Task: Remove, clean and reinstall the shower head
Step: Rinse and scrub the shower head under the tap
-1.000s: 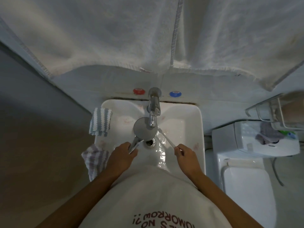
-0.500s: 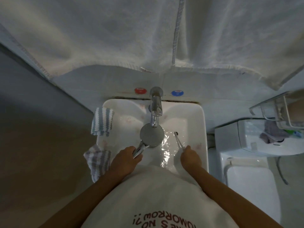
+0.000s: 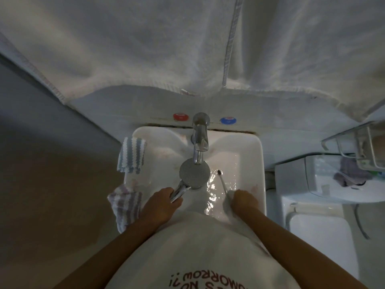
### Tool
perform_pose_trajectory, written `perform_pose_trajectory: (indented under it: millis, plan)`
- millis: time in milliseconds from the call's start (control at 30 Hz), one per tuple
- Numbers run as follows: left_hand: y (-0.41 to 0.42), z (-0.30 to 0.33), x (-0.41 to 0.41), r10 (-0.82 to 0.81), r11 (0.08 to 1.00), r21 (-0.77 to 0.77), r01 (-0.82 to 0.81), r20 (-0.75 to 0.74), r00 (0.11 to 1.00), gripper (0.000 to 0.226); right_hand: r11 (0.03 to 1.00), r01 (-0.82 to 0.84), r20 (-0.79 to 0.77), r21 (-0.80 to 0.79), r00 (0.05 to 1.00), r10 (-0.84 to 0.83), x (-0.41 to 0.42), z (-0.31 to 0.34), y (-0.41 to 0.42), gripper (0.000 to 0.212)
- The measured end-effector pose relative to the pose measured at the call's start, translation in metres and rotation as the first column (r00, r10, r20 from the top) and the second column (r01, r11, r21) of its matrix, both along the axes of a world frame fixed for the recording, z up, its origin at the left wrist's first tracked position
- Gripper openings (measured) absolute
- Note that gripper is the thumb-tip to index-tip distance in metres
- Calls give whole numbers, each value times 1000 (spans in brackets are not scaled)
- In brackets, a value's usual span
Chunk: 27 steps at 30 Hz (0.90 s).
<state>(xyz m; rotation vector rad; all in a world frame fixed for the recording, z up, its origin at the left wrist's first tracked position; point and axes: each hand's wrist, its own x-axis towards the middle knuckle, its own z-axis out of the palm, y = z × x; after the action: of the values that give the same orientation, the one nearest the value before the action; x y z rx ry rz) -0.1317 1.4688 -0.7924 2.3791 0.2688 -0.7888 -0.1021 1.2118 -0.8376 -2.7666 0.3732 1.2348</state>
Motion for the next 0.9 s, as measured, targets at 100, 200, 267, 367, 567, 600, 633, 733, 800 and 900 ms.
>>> perform_pose_trajectory:
  millis: [100,200,267,367,567,600,633,733,800,900]
  plan:
    - [0,-3,0,2,1000,3,-2,-6,1000,35,922,220,194,320,937,-290,21,30,12,30]
    - [-3,-3,-1,10,1000,5,-10,6,1000,37,552,322,109,769,785,-610,47,93,38,37]
    - [-4,-2,-2,5,1000,18,-5,14,1000,41,329,371,-77,869,757,-649,61,141,56,42]
    - [-2,-2,-2,-2,1000,24,2,30,1000,43,292,397,-170,870,797,-579,74,173,70,50]
    - [0,-1,-1,-15,999,40,12,59,998,41,261,437,-232,861,793,-563,82,160,88,50]
    - [0,-1,-1,-14,999,42,12,60,998,41,221,445,-254,868,780,-572,83,157,91,46]
    - [1,-2,-1,-10,999,39,8,59,998,41,178,451,-277,874,766,-580,84,155,93,43]
    - [1,-3,-2,-7,1000,31,5,61,998,41,78,462,-326,883,725,-606,84,153,100,38]
    - [1,-3,-2,-3,1000,18,2,61,998,41,66,448,-309,892,708,-635,84,151,104,36]
    - [1,-5,-1,0,1000,8,-1,56,998,41,78,413,-246,908,674,-697,81,149,113,37]
